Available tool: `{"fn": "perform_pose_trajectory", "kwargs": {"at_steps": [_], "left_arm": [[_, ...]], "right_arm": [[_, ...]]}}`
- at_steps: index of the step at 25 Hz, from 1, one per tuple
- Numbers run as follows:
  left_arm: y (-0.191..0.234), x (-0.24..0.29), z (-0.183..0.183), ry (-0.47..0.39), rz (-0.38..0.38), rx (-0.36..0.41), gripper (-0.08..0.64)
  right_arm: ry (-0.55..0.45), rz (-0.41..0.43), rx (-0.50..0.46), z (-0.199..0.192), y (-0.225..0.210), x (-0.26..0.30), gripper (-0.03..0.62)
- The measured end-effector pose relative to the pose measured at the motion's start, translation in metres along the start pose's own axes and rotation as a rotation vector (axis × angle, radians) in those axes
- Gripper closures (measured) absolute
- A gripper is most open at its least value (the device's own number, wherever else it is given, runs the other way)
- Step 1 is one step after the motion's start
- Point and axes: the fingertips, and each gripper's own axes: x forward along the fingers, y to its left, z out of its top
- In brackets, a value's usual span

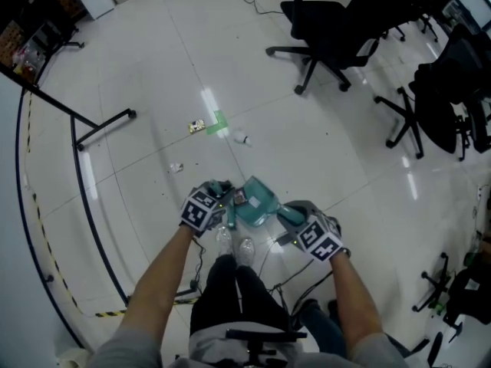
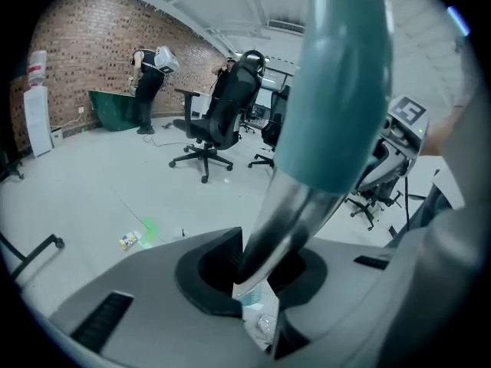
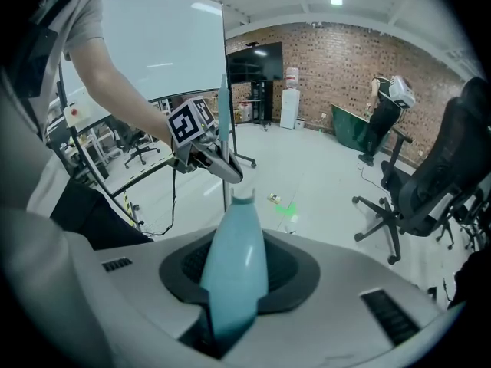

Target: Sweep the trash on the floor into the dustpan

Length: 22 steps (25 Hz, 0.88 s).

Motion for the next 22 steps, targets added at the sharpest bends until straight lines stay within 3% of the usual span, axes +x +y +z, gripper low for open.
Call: {"fn": "perform_pose_trajectory", "kwargs": {"at_steps": [5,12,16,22], "left_arm": [[-0.025,0.008,0.008,-0.014,-0.073,0.004,0.516],[-0.001,-0.028,0.027,-0.034,-0.010,0.034,0.520],[0.038,-0.077,0.039,-0.060,0.076,0.038,0.520],[0.133,-0.140,0.043,-0.055,0.190,0.055,0.523]], "right_arm": [[-0.007,-0.007,-0.011,0.001,-0.002,0.001,0.489],[-0.031,-0.006,-0.060,0.024,-0.007,-0.012,0.491],[-0.063,0.011,-0.094,0.057,-0.005,-0.005,0.489],[-0.088,0.048,-0.160,0.131,-0.006,0.046,0.489]]}}
